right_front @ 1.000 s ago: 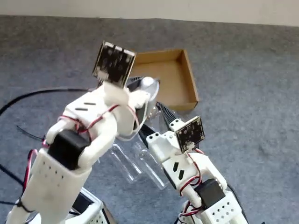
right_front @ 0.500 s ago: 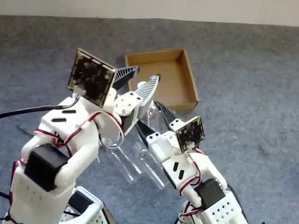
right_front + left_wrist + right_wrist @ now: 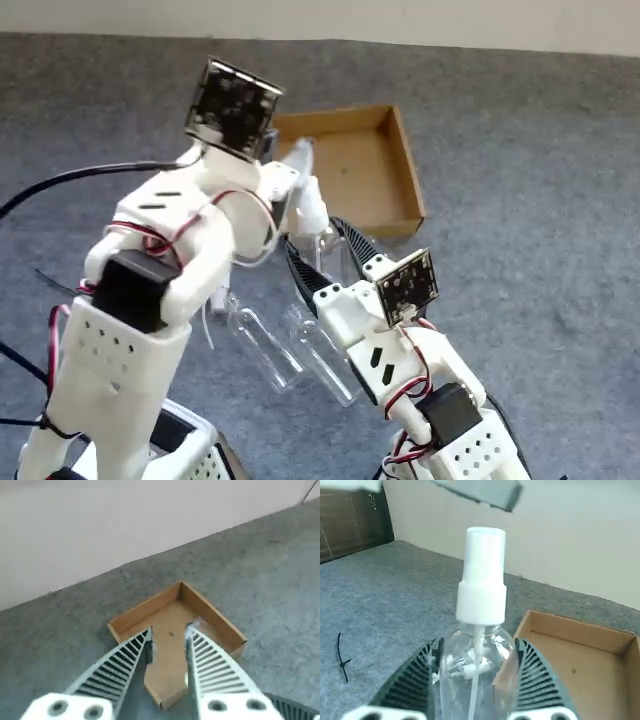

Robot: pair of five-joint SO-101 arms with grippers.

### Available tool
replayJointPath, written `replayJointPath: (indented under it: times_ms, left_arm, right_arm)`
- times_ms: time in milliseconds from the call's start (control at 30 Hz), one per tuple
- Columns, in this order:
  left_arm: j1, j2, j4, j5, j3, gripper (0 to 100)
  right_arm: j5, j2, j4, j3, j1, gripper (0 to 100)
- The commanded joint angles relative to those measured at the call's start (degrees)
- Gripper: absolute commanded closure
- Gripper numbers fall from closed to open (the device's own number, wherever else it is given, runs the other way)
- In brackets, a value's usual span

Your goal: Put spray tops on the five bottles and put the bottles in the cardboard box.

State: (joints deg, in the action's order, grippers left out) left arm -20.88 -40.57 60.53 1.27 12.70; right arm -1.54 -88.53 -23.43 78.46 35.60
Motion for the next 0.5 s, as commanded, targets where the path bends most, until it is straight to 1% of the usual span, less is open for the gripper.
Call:
replayJointPath:
  times_ms: [0, 67, 267, 467]
  left_arm:
    - [-5.4, 0.1, 1.5, -3.4, 0.5, 90]
    - [-7.2, 0.1, 3.2, -5.5, 1.9, 90]
    - [-7.6, 0.1, 3.7, -5.7, 6.0, 90]
    - [-7.6, 0.0, 4.4, -5.7, 2.2, 90]
  right_arm:
    - [0.4, -0.7, 1.5, -0.2, 0.0, 99.5]
    - [0.4, -0.7, 1.5, -0.2, 0.0, 99.5]
    - [0.4, -0.7, 1.5, -0.2, 0.0, 99.2]
    - [0.3, -0.7, -2.3, -0.2, 0.4, 99.2]
